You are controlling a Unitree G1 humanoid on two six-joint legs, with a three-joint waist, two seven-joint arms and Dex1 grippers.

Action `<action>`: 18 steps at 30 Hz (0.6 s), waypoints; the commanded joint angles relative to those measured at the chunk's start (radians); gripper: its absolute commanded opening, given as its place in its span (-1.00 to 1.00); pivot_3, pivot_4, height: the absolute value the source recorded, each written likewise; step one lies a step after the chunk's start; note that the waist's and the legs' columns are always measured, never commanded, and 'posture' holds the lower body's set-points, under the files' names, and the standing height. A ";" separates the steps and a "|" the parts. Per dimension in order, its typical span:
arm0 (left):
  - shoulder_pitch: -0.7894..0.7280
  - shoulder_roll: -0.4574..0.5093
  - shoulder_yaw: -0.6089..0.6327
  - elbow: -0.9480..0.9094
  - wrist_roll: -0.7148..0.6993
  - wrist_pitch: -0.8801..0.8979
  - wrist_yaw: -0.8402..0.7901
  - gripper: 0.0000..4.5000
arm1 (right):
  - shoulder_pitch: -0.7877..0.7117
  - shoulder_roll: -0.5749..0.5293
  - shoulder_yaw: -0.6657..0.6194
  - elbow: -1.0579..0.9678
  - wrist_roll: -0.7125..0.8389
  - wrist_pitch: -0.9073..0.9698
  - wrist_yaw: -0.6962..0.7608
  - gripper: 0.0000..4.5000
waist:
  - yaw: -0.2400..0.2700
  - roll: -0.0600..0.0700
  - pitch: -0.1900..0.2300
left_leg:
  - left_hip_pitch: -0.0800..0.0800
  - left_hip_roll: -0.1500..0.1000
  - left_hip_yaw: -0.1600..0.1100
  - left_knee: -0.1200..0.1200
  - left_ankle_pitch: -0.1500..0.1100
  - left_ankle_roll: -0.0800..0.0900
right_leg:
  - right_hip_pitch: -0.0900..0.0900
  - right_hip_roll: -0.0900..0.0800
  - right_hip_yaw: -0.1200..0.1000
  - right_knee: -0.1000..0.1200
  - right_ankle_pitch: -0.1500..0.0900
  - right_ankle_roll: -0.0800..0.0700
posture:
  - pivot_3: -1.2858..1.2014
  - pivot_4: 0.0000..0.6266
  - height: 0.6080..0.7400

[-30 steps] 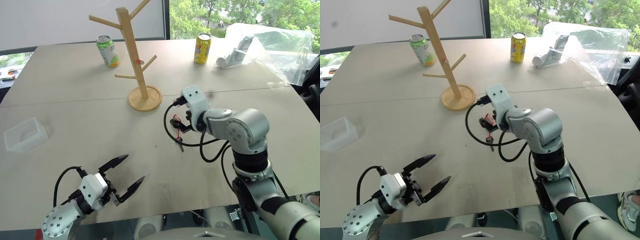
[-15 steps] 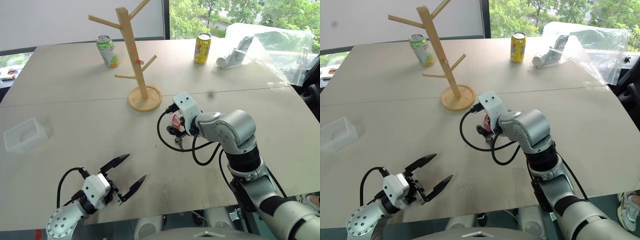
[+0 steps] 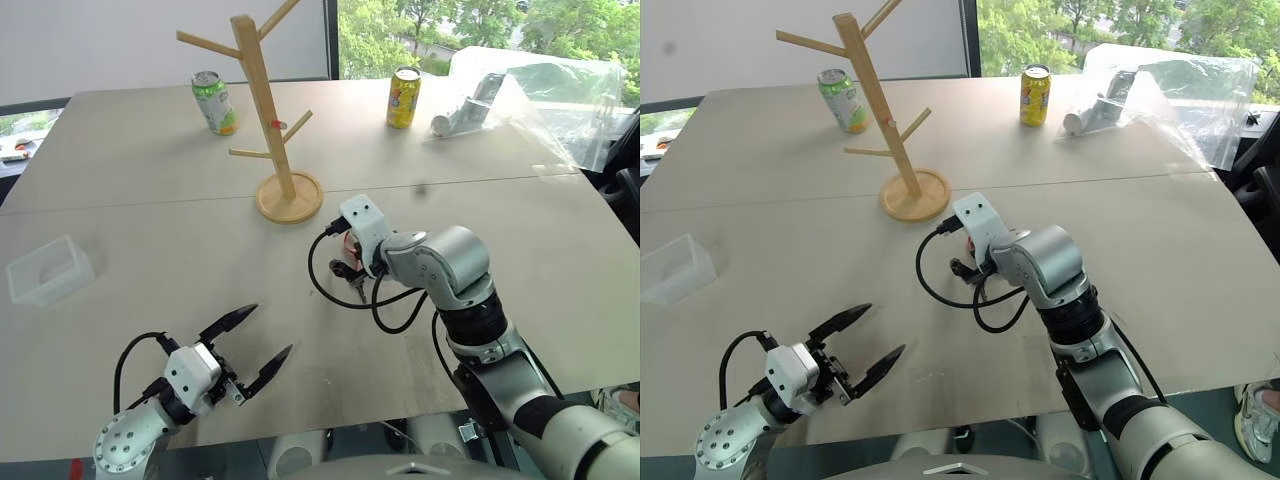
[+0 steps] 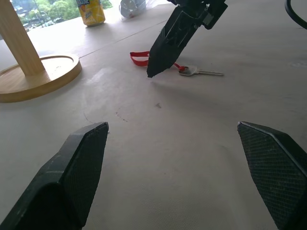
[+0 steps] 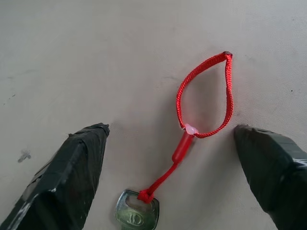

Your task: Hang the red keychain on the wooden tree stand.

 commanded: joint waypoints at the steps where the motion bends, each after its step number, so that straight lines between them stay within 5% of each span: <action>1: 0.011 0.006 -0.007 -0.037 0.007 -0.026 0.012 1.00 | 0.012 0.009 0.000 -0.001 0.001 -0.001 0.017 0.42 | -0.001 0.000 0.000 | 0.000 0.000 0.000 0.000 0.000 0.000 | 0.000 0.000 0.000 0.000 0.000 0.000 | 0.03 -0.52 1.00; 7: 0.013 0.003 -0.010 -0.038 0.010 -0.030 0.020 1.00 | 0.016 0.016 -0.009 -0.007 -0.004 0.006 0.024 -0.88 | -0.015 0.000 0.000 | 0.000 0.000 0.000 0.000 0.000 0.000 | 0.000 0.000 0.000 0.000 0.000 0.000 | 0.03 -0.52 1.00; 8: 0.011 0.003 -0.011 -0.037 0.010 -0.029 0.022 1.00 | 0.016 0.016 -0.011 -0.009 -0.005 0.006 0.025 -0.97 | -0.015 0.000 0.000 | 0.000 0.000 0.000 0.000 0.000 0.000 | 0.000 0.000 0.000 0.000 0.000 0.000 | 0.03 -0.52 1.00; 18: -0.052 -0.013 -0.039 -0.102 0.001 0.062 0.105 1.00 | 0.000 0.001 -0.030 -0.016 -0.026 -0.111 0.036 -0.97 | -0.015 0.000 0.000 | 0.000 0.000 0.000 0.000 0.000 0.000 | 0.000 0.000 0.000 0.000 0.000 0.000 | 0.03 -0.52 1.00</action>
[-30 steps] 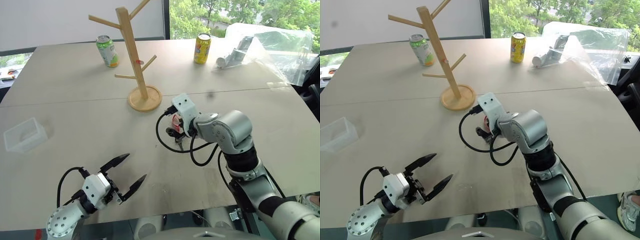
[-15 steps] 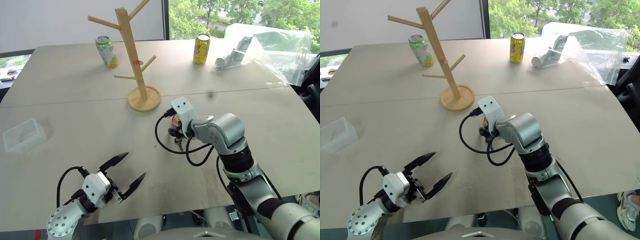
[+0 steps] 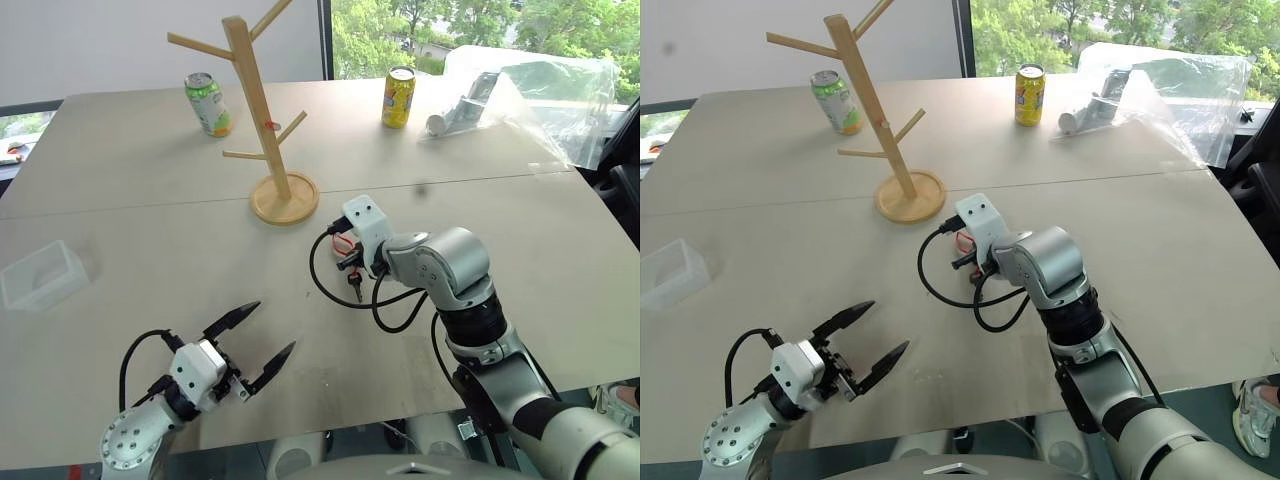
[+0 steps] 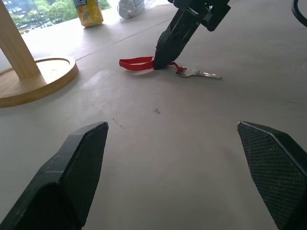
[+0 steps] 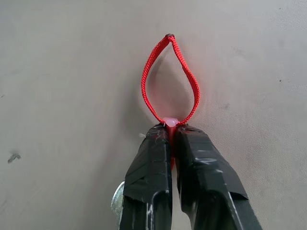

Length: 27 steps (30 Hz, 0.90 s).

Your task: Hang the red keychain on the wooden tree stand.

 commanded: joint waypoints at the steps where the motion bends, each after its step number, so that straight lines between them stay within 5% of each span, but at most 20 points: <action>1: -0.036 -0.011 -0.019 -0.134 -0.025 0.086 0.074 1.00 | -0.022 -0.031 0.006 -0.032 -0.020 -0.141 0.026 -0.97 | 0.001 0.000 0.000 | -0.001 0.000 0.000 0.000 0.000 0.000 | 0.000 0.000 0.000 0.000 0.000 0.000 | 0.03 -0.52 1.00; 7: -0.264 -0.008 -0.004 -0.469 -0.178 0.469 0.359 1.00 | -0.070 -0.152 0.089 -0.146 -0.080 -0.683 0.200 -0.97 | 0.008 0.000 0.001 | -0.002 -0.001 -0.002 0.004 0.000 0.000 | 0.001 0.000 -0.001 0.001 0.000 0.001 | 0.03 -0.52 1.00; 14: -0.625 0.041 0.029 -0.635 -0.409 0.900 0.686 1.00 | -0.106 -0.127 0.079 -0.075 -0.102 -0.959 0.277 -0.97 | 0.001 -0.002 0.000 | 0.000 0.001 -0.003 0.005 0.000 0.000 | 0.003 0.006 0.002 0.003 0.001 0.001 | 0.03 -0.52 1.00; 27: -0.560 0.109 0.167 -0.694 -0.586 1.101 0.859 1.00 | -0.167 -0.077 0.067 0.086 -0.150 -1.095 0.322 -0.97 | 0.009 -0.001 0.000 | 0.001 0.001 -0.002 0.005 0.001 -0.002 | 0.003 0.006 0.003 0.003 0.001 0.000 | 0.03 -0.52 1.00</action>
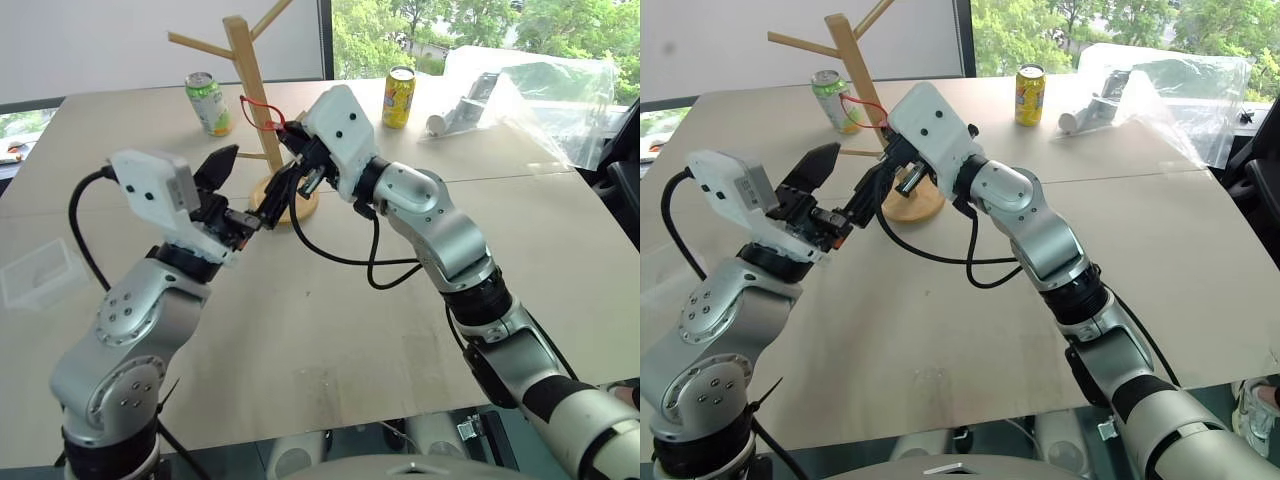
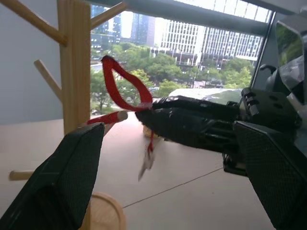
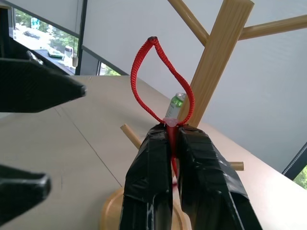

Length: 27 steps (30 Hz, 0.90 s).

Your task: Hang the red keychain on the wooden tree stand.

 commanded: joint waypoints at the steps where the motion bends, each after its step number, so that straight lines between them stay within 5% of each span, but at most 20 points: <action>1: 0.030 0.014 0.030 -0.045 -0.018 0.013 0.016 1.00 | -0.033 0.011 -0.022 -0.001 -0.006 -0.036 0.017 -0.97 | 0.005 0.000 0.000 | 0.000 0.000 0.000 0.000 0.000 0.000 | 0.000 0.000 0.000 0.000 0.000 0.000 | 0.03 -0.52 1.00; 27: 0.056 0.028 0.034 -0.020 -0.010 0.030 0.023 1.00 | -0.020 0.021 -0.078 0.116 -0.011 -0.019 0.042 -0.97 | 0.020 0.000 0.000 | 0.000 0.000 0.000 0.000 0.002 -0.003 | 0.000 0.000 0.000 0.000 0.000 -0.001 | 0.03 -0.52 1.00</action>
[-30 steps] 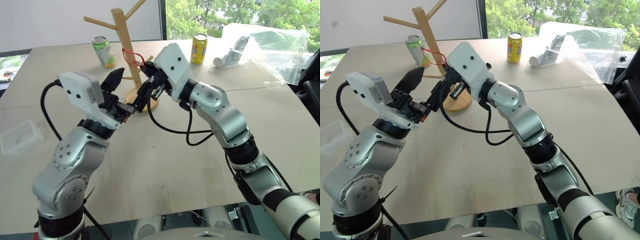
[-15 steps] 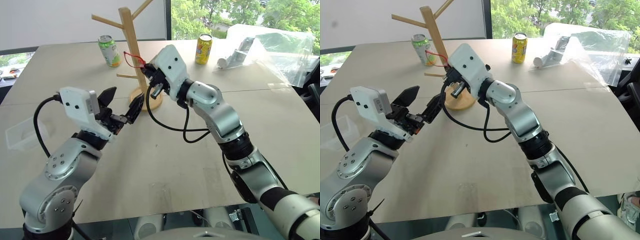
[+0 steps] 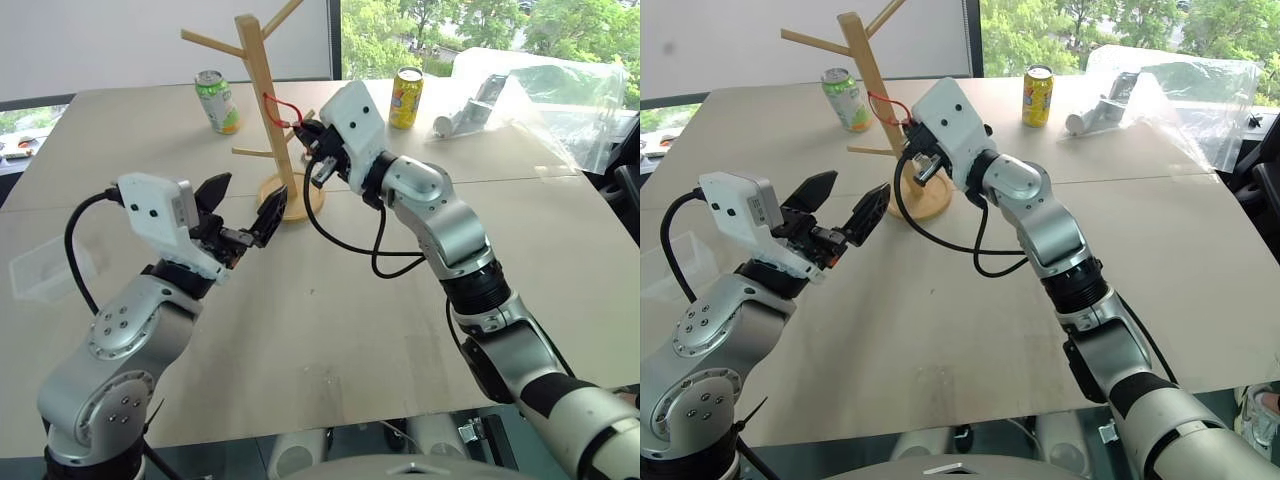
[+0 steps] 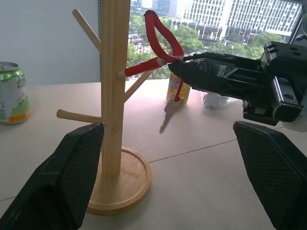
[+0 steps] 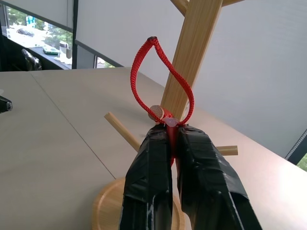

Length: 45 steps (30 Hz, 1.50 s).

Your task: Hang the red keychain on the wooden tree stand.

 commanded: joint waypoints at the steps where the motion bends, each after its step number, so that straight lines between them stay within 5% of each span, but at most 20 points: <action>1: -0.010 0.007 0.014 -0.020 -0.011 0.006 0.011 1.00 | -0.002 0.009 -0.001 -0.006 -0.002 0.002 0.009 -0.97 | 0.001 0.000 0.000 | 0.000 0.000 0.000 0.000 0.000 0.000 | 0.000 0.000 0.000 0.000 0.000 0.000 | 0.03 -0.52 1.00; 25: -0.071 0.004 0.014 -0.020 -0.032 0.053 0.038 1.00 | -0.059 0.087 -0.041 0.205 -0.038 -0.095 -0.056 -0.97 | 0.000 0.000 0.000 | 0.000 0.000 0.000 0.000 0.000 0.000 | 0.000 0.000 0.000 0.000 0.000 0.000 | 0.03 -0.52 1.00; 36: -0.087 0.003 -0.002 -0.010 -0.006 0.059 0.048 1.00 | -0.045 0.093 -0.075 0.207 -0.024 -0.112 -0.052 0.96 | 0.000 0.000 0.000 | 0.000 0.000 0.000 0.000 0.001 -0.002 | 0.000 0.000 0.000 0.000 0.000 0.000 | 0.03 -0.52 1.00; 45: 0.002 -0.085 -0.008 0.172 0.316 -0.052 0.135 1.00 | 0.186 -0.052 -0.211 0.111 -0.032 -0.192 -0.133 0.96 | 0.004 0.000 -0.001 | 0.001 -0.001 0.000 0.000 0.001 -0.001 | 0.001 0.000 0.001 0.000 0.000 0.000 | 0.03 -0.52 1.00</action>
